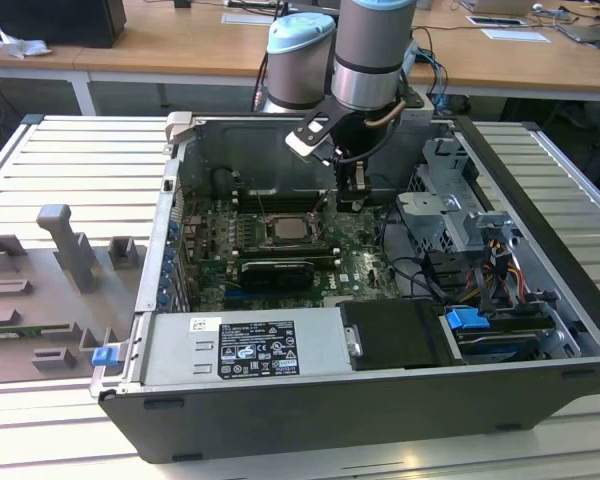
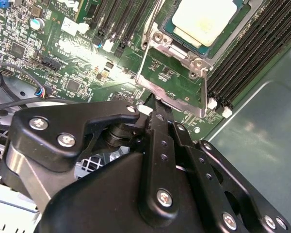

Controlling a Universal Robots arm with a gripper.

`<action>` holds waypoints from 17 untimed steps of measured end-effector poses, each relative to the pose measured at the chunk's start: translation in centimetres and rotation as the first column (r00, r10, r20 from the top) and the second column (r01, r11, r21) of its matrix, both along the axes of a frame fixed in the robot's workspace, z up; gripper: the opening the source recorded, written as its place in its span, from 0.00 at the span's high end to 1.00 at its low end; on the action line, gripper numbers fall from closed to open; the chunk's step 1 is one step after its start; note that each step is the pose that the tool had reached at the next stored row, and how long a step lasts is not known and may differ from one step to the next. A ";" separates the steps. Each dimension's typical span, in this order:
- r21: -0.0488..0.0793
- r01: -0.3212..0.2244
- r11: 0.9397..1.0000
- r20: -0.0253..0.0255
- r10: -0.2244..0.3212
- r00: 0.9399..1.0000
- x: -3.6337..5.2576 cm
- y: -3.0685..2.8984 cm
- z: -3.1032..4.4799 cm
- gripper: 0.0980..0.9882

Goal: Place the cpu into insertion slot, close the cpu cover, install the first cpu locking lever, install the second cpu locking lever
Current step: 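Close the cpu cover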

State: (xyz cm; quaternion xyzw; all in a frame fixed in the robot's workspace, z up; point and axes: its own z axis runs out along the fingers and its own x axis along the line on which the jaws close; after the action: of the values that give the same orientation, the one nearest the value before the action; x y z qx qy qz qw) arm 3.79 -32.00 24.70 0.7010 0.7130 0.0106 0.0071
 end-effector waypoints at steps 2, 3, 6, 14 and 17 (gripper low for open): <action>0.000 0.000 1.000 0.000 0.000 1.000 -0.01 0.00 0.00 0.99; 0.000 0.000 1.000 0.000 0.000 1.000 -0.04 0.00 0.00 0.99; 0.000 0.000 1.000 0.000 0.000 1.000 -0.09 0.00 0.00 0.99; 0.000 0.000 1.000 0.000 0.000 1.000 -0.26 0.00 0.00 0.99; 0.000 0.000 1.000 0.000 0.000 1.000 -0.42 0.00 0.00 0.99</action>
State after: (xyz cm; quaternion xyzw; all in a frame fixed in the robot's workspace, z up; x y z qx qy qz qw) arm 3.37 -32.00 24.70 0.7011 0.7130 0.0106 0.0071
